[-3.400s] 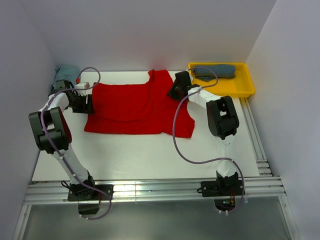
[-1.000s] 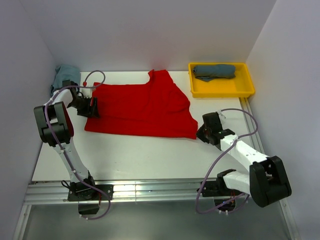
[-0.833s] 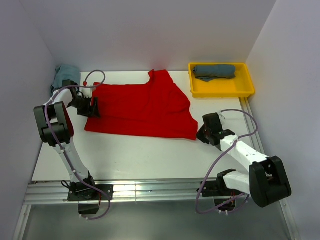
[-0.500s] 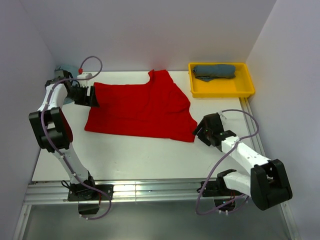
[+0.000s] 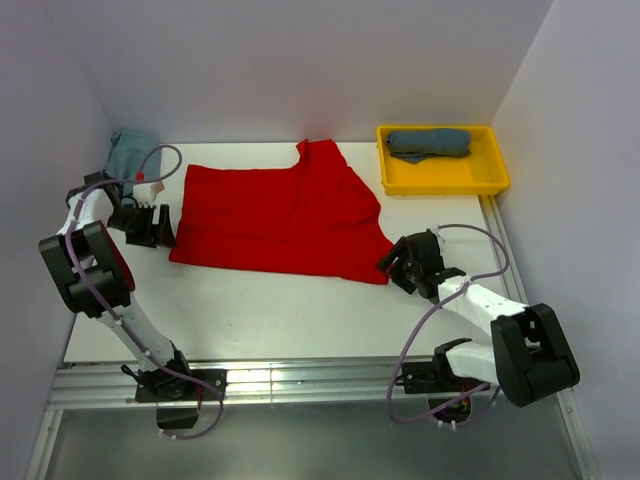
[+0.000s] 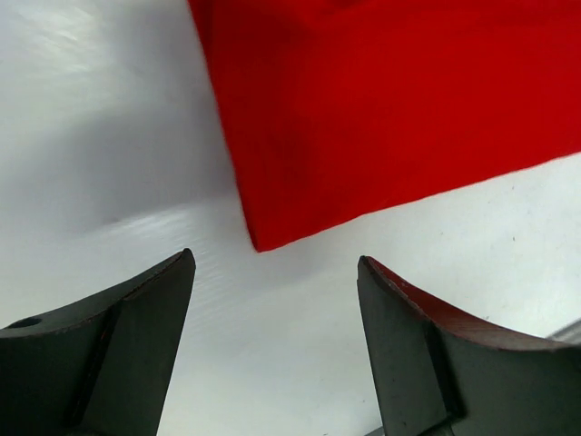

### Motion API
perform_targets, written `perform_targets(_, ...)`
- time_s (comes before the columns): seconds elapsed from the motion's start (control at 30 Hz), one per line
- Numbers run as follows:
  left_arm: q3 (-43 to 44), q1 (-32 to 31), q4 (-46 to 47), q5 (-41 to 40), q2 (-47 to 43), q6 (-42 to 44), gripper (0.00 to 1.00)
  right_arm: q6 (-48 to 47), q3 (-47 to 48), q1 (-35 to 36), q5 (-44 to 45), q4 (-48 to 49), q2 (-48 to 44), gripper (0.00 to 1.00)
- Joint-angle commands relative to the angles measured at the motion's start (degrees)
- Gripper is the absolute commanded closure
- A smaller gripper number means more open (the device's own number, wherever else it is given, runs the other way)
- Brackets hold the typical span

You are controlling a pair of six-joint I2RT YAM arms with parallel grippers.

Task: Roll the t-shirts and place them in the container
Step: Fold the tshirt

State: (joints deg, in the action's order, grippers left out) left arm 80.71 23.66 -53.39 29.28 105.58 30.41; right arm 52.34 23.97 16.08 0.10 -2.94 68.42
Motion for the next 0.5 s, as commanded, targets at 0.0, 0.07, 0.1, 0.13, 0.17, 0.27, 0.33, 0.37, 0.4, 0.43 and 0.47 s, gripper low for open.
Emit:
perform_targets(0.0, -1.7, -0.7, -0.7, 3.4, 1.7, 2.5, 0.22, 0.5, -1.7, -0.3, -1.9, 4.3, 1.8, 0.28)
perform_targets(0.07, -1.7, -0.8, 0.6, 3.7, 2.8, 1.7, 0.22, 0.7, -2.3, -0.3, -2.0, 4.9, 2.1, 0.28)
perform_targets(0.1, -1.7, -0.8, 1.2, 3.7, 3.9, 0.7, 0.21, 0.7, -2.4, -0.3, -2.2, 5.6, 2.3, 0.28)
perform_targets(0.13, -1.7, -0.7, 2.3, 3.4, 4.5, 0.2, 0.22, 0.8, -2.5, -0.3, -2.2, 5.8, 2.5, 0.28)
perform_targets(0.17, -1.9, -0.8, 3.0, 3.0, 5.1, -0.3, 0.22, 0.8, -2.7, -0.3, -2.6, 6.2, 2.8, 0.28)
perform_targets(0.27, -2.9, -0.7, 5.7, 1.2, 6.8, -2.9, 0.22, 0.8, -3.0, -0.3, -3.6, 7.2, 3.9, 0.3)
perform_targets(0.33, -4.2, -0.6, 7.1, 0.9, 6.7, -3.5, 0.23, 0.9, -3.4, -0.3, -3.8, 7.4, 4.0, 0.32)
perform_targets(0.37, -4.6, -0.6, 7.5, 0.7, 6.7, -3.8, 0.24, 0.8, -3.5, -0.3, -3.9, 7.4, 3.9, 0.33)
perform_targets(0.4, -4.9, -0.6, 7.7, 0.7, 6.6, -3.8, 0.25, 0.7, -3.7, -0.3, -3.9, 7.2, 3.8, 0.34)
perform_targets(0.43, -5.6, -0.6, 8.1, 0.6, 6.4, -4.0, 0.26, 0.7, -3.7, -0.3, -3.8, 7.0, 3.6, 0.35)
perform_targets(0.47, -5.9, -0.7, 8.6, 0.4, 6.2, -4.2, 0.26, 0.7, -3.7, -0.3, -3.8, 6.9, 3.5, 0.36)
